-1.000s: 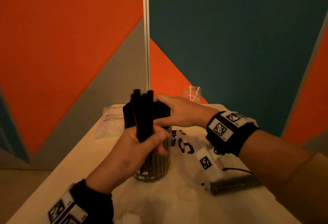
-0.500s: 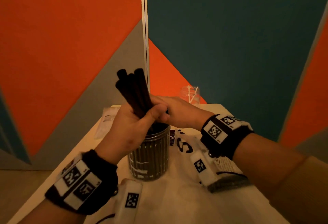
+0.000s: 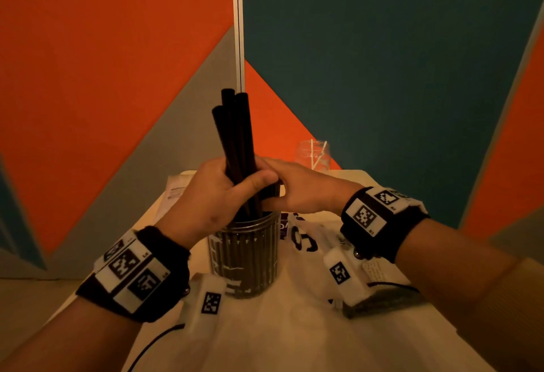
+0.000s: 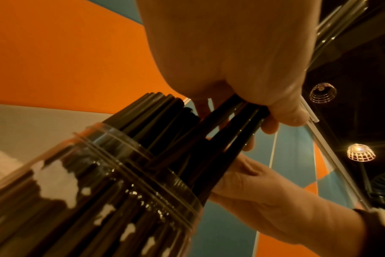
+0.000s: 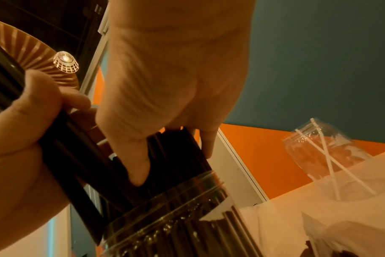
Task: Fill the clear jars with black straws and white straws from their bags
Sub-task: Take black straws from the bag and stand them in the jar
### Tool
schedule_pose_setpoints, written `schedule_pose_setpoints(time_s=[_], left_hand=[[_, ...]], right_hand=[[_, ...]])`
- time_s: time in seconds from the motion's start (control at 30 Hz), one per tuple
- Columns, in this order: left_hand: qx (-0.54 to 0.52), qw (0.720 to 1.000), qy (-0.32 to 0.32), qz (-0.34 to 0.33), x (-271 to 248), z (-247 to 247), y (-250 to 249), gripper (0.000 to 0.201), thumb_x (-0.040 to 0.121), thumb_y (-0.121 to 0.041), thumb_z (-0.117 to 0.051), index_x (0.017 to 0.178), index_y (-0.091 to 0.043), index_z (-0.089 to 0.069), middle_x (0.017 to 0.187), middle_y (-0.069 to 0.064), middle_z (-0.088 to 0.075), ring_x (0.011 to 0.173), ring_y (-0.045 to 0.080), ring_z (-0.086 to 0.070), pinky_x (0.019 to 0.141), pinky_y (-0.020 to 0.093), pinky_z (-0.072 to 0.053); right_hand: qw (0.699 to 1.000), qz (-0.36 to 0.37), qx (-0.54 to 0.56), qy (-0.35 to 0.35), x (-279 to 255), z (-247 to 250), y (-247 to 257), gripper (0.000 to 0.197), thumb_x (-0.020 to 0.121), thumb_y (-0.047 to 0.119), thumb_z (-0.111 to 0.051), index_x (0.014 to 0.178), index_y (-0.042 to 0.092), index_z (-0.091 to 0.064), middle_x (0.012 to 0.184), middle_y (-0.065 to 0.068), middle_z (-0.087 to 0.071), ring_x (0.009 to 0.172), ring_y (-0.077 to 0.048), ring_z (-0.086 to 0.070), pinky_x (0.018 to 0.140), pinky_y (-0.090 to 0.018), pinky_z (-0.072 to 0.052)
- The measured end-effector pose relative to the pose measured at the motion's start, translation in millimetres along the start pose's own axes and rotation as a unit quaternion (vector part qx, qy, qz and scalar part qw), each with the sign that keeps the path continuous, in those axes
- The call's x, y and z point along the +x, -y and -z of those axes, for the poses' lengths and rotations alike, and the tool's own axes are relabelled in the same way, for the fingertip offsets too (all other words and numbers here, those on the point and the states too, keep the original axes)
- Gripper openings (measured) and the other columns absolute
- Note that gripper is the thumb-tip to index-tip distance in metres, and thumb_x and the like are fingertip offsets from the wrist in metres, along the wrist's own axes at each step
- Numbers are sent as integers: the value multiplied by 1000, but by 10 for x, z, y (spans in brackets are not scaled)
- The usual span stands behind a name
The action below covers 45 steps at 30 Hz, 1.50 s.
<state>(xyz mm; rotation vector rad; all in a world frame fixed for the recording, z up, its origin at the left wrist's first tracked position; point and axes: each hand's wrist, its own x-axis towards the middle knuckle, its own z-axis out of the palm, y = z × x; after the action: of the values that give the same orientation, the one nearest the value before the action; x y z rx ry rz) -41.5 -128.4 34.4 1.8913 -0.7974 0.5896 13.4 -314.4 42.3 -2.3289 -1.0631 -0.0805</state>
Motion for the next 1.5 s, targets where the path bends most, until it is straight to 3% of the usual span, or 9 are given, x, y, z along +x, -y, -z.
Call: schedule_pose_setpoints(time_s=[0.1, 0.27, 0.4, 0.47, 0.67, 0.93, 1.07, 1.3, 1.5], left_hand=[[-1, 1000, -2, -7, 38, 23, 7, 13, 91, -31, -67, 88, -21, -72, 90, -6, -73, 89, 10, -69, 80, 25, -54], [7, 1000, 2, -10, 129, -22, -14, 20, 93, -35, -64, 82, -20, -69, 80, -1, -71, 82, 15, -70, 78, 34, -55], [34, 999, -16, -29, 211, -70, -59, 34, 92, -47, -59, 77, -17, -66, 70, 0, -69, 73, 14, -69, 76, 36, -53], [57, 998, -12, -26, 247, -92, -81, 37, 89, -53, -58, 76, -19, -65, 67, -1, -68, 71, 12, -68, 74, 38, -54], [88, 994, -32, -48, 246, -137, -97, 51, 87, -58, -54, 76, -9, -64, 66, 4, -65, 66, 20, -66, 67, 46, -51], [101, 992, -62, -32, 197, -175, -120, 58, 87, -61, -51, 75, -5, -64, 67, 12, -64, 67, 26, -64, 68, 47, -49], [95, 993, -74, -6, 236, -150, -111, 54, 88, -53, -54, 74, -1, -63, 71, 15, -65, 69, 27, -64, 70, 48, -48], [77, 995, -57, 18, 204, -59, -43, 35, 92, -41, -62, 83, -8, -66, 77, 10, -67, 73, 21, -66, 66, 45, -52], [92, 994, -10, 56, 187, -32, 44, 46, 83, -59, -57, 90, -15, -67, 87, 5, -67, 80, 17, -67, 69, 42, -55]], right_hand=[[1000, 6, -11, 12, 23, -25, -19, 80, 76, 10, -79, 146, 16, -40, 135, -5, -52, 125, -23, -50, 101, -46, -49], [999, 36, 33, -24, 43, -153, -82, 112, 64, 33, -94, 151, 43, -24, 138, 6, -52, 132, -16, -47, 108, -44, -46], [996, 36, 24, -77, 37, -218, -159, 92, 70, 37, -88, 145, 35, -35, 118, 33, -49, 114, 13, -47, 92, -7, -42], [995, 35, 45, -86, 28, -208, -167, 79, 70, 32, -89, 135, 36, -44, 111, 39, -50, 109, 23, -46, 83, 0, -40], [990, 39, 101, -93, 9, -278, -102, 81, 59, 40, -95, 125, 42, -48, 118, 23, -59, 113, 10, -54, 87, -8, -47], [976, 40, 89, -197, 87, -494, -8, 86, 54, 54, -94, 127, 38, -51, 118, 14, -64, 116, -11, -61, 92, -41, -57], [974, 38, 83, -208, 87, -505, -44, 72, 64, 48, -91, 125, 37, -54, 118, 11, -64, 114, -15, -61, 91, -43, -56], [977, 26, 20, -209, 67, -518, -131, 89, 54, 62, -88, 130, 47, -43, 120, 24, -55, 117, -8, -52, 93, -39, -53], [980, 22, -19, -196, 45, -474, -206, 88, 49, 66, -87, 123, 55, -40, 113, 50, -40, 113, 6, -43, 90, -23, -45]])
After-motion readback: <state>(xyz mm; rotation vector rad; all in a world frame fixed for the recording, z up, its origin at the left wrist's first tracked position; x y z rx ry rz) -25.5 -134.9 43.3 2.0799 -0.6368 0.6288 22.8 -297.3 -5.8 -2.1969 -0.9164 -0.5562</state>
